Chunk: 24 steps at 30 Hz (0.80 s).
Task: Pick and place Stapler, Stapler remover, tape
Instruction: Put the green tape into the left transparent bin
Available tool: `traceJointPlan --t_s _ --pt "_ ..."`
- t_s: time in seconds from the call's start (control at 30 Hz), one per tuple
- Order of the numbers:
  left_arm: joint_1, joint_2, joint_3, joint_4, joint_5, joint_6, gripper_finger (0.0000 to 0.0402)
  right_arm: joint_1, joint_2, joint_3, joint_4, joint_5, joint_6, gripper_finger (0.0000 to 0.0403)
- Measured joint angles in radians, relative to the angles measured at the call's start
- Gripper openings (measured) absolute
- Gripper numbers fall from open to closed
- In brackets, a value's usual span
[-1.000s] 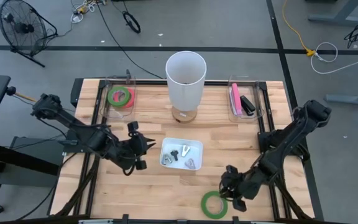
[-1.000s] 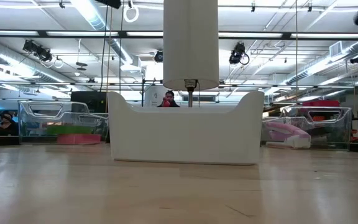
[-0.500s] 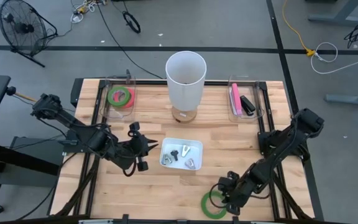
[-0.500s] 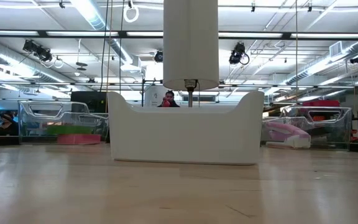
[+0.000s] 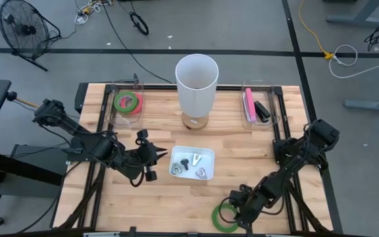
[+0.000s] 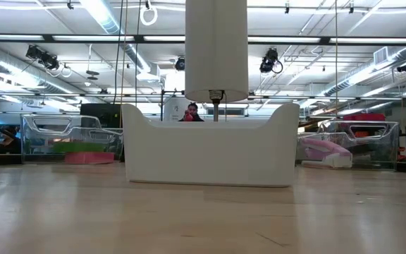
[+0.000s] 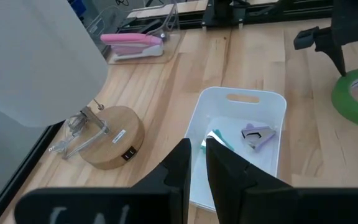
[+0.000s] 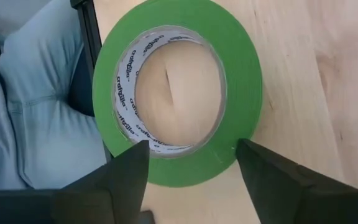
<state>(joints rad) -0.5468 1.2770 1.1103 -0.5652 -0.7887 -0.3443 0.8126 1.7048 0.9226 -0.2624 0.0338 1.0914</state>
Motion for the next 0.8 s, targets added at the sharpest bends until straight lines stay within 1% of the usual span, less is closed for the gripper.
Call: traceJointPlan --t_s 0.3,0.47,0.7,0.8 --pt "0.0 0.0 0.0 0.0 0.0 -0.004 0.0053 -0.048 -0.015 -0.003 -0.01 -0.033 -0.066 0.0227" --pt "0.0 0.0 0.0 0.0 0.0 -0.003 0.0053 -0.062 -0.015 -0.003 -0.009 -0.036 -0.099 0.0224" --pt "0.0 0.0 0.0 0.0 0.0 -0.003 0.0053 -0.104 -0.016 -0.004 0.061 -0.106 -0.161 0.0225" --pt "0.0 0.0 0.0 0.0 0.0 -0.003 0.0053 -0.125 -0.016 -0.004 0.063 -0.139 -0.18 0.0225"
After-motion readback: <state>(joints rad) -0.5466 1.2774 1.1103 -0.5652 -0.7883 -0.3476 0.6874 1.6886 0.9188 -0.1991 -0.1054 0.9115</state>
